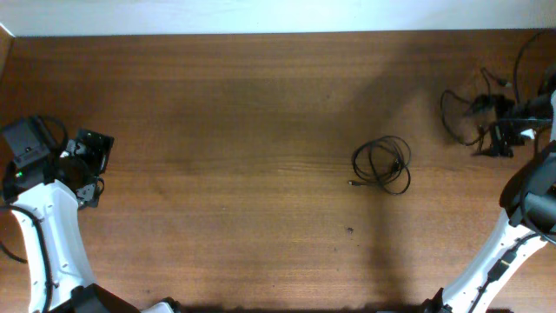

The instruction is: Untangle cables

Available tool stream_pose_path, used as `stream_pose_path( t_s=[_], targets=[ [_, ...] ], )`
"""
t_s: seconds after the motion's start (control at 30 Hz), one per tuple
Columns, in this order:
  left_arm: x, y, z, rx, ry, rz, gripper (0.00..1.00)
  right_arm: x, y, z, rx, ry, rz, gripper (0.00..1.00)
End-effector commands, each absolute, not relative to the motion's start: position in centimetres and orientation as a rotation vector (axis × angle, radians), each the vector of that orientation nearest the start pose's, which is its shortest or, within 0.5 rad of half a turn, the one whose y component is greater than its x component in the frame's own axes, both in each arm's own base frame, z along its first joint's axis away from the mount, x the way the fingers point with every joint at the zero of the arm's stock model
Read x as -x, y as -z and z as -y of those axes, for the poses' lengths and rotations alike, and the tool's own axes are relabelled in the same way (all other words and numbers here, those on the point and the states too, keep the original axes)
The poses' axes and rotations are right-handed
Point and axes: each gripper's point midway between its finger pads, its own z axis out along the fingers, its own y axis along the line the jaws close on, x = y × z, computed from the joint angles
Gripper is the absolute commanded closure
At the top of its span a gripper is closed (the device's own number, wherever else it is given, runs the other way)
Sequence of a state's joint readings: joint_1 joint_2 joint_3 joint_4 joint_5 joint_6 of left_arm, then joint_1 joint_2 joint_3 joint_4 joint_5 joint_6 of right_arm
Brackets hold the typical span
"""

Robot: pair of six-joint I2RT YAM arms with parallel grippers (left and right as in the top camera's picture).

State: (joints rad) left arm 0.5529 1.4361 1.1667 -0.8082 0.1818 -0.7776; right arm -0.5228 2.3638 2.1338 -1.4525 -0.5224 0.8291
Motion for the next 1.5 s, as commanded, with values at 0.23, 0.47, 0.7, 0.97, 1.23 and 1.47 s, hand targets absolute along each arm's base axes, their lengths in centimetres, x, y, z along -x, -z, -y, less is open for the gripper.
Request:
stream_pose_path(
  t_s=[0.23, 0.47, 0.7, 0.97, 1.23, 1.47],
  targets=[
    [-31.5, -15.3, -16.0, 1.582, 0.301, -2.132, 0.01, -43.9, -12.9, 17.0, -1.045, -0.747, -2.669, 0.02],
    [-31.5, -15.3, -16.0, 1.581, 0.301, -2.133, 0.01, -36.8, -18.9, 15.9, -1.343, 0.087, -2.748, 0.01],
    [-31.5, -15.3, -16.0, 1.581, 0.301, -2.133, 0.01, -34.0, -10.9, -2.3, -0.594, -0.143, -3.343, 0.01],
    [-31.5, -15.3, -16.0, 1.581, 0.301, -2.133, 0.01, -30.6, 2.9, -4.0, -1.003, -0.178, -3.238, 0.13],
    [-31.5, -15.3, -16.0, 1.581, 0.301, -2.133, 0.01, -43.9, 1.0, -1.3, -0.837, -0.132, -2.733, 0.96],
    [-31.4, -15.3, -16.0, 1.582, 0.301, -2.132, 0.01, -52.6, -4.0, 3.7, -0.777, -0.089, -2.412, 0.96]
  ],
)
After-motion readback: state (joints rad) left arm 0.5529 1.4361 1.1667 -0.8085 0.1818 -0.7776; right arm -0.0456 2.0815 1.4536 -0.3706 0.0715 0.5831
